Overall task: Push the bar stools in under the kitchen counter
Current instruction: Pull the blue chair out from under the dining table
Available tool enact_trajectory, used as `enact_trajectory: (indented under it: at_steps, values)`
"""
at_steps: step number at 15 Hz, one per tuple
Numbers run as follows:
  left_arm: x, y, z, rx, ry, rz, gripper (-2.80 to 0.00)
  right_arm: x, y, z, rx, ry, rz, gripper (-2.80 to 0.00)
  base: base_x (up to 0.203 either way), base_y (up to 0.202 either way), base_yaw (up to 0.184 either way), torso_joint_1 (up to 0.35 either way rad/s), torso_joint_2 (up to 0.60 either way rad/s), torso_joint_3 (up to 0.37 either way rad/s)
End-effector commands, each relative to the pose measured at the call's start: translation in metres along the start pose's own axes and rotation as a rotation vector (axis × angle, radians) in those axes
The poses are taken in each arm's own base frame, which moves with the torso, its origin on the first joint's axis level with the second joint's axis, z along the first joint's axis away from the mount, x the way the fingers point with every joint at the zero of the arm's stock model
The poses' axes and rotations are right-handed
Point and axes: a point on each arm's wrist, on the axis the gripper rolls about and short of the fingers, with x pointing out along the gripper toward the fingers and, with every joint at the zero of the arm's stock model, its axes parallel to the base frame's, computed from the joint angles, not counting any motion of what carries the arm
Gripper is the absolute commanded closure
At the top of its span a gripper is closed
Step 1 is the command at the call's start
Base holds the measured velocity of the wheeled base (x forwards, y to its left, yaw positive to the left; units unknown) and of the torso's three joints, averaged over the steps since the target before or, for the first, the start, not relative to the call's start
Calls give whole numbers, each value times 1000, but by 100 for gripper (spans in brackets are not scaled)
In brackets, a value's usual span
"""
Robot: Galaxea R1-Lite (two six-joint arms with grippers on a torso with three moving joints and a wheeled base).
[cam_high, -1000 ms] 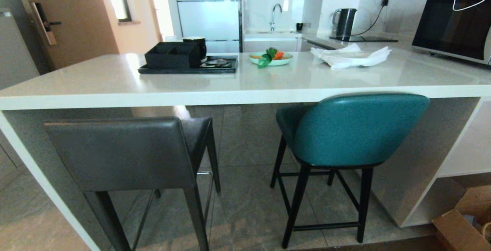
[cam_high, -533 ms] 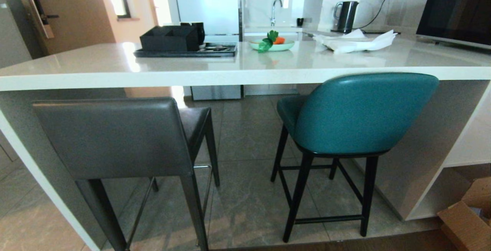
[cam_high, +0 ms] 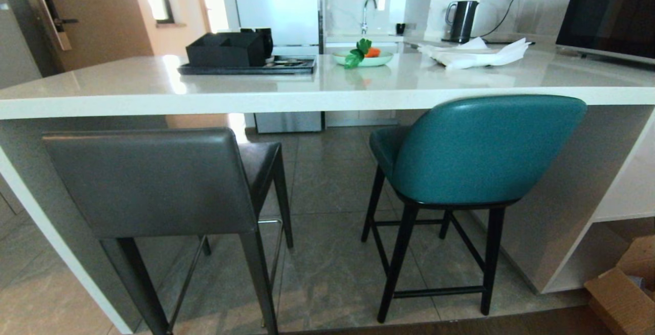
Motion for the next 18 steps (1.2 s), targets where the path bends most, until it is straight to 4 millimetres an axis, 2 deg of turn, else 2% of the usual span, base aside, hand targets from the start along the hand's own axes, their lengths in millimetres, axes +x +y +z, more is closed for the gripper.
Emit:
enact_trajectory:
  at_steps: [1, 9, 18]
  values:
    - [0, 0, -1, -1, 5, 1, 0, 0, 0, -1, 0, 5, 0, 0, 0, 0, 0, 0, 0, 0]
    - [0, 0, -1, -1, 6, 2, 0, 0, 0, -1, 0, 5, 0, 0, 0, 0, 0, 0, 0, 0]
    - [0, 0, -1, -1, 5, 1, 0, 0, 0, -1, 0, 5, 0, 0, 0, -183, 3, 3, 1, 2]
